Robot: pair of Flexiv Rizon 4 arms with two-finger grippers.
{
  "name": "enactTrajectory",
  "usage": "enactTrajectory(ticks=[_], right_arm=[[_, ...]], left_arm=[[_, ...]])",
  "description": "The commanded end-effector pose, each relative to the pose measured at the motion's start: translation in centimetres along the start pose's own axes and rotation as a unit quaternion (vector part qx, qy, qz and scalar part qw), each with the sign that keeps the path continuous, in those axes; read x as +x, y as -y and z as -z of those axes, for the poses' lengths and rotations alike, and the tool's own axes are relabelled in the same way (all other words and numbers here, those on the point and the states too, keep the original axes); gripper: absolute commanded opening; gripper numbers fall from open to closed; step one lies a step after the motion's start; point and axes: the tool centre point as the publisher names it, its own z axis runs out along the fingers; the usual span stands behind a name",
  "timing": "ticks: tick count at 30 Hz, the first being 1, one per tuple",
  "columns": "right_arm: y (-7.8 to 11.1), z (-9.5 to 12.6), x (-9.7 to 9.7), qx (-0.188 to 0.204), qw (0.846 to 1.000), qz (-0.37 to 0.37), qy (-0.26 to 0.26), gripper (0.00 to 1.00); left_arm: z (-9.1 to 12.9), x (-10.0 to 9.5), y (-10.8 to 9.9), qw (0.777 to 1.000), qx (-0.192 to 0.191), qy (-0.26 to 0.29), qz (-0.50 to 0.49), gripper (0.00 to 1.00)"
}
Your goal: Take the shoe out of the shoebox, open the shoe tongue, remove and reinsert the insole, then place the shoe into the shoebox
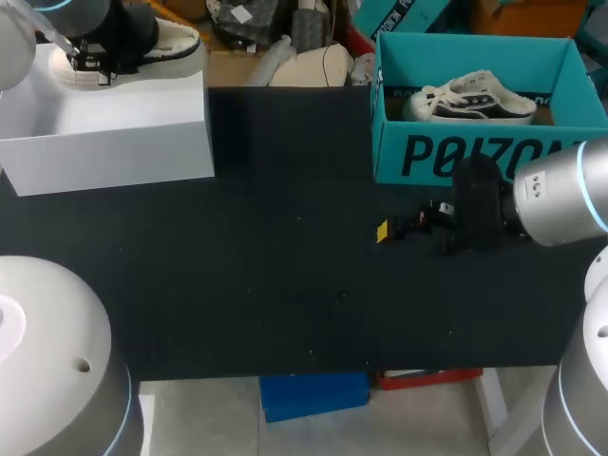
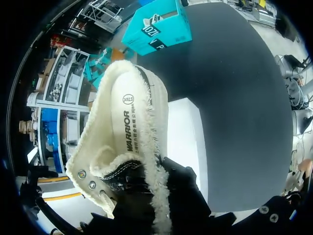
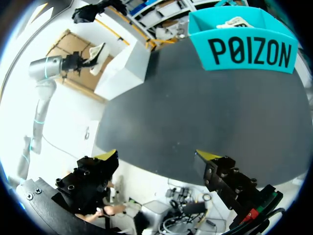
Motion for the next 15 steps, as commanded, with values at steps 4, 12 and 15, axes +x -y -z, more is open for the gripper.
enactTrajectory(ticks=[4, 12, 15], right_arm=[[0.0, -0.1, 0.1, 0.0, 1.0, 0.0, 0.001, 1.0], [0.0, -0.1, 0.1, 0.0, 1.0, 0.0, 0.001, 1.0], [0.0, -0.1, 0.1, 0.0, 1.0, 0.0, 0.001, 1.0]], left_arm=[[-1.4, -0.4, -2.8, 1.0, 0.005, 0.005, -0.001, 0.0], [-4.0, 0.0, -5.4, 1.0, -0.015, 0.005, 0.006, 0.0], [-5.3, 0.4, -6.0, 1.0, -0.017, -0.004, 0.009, 0.0]])
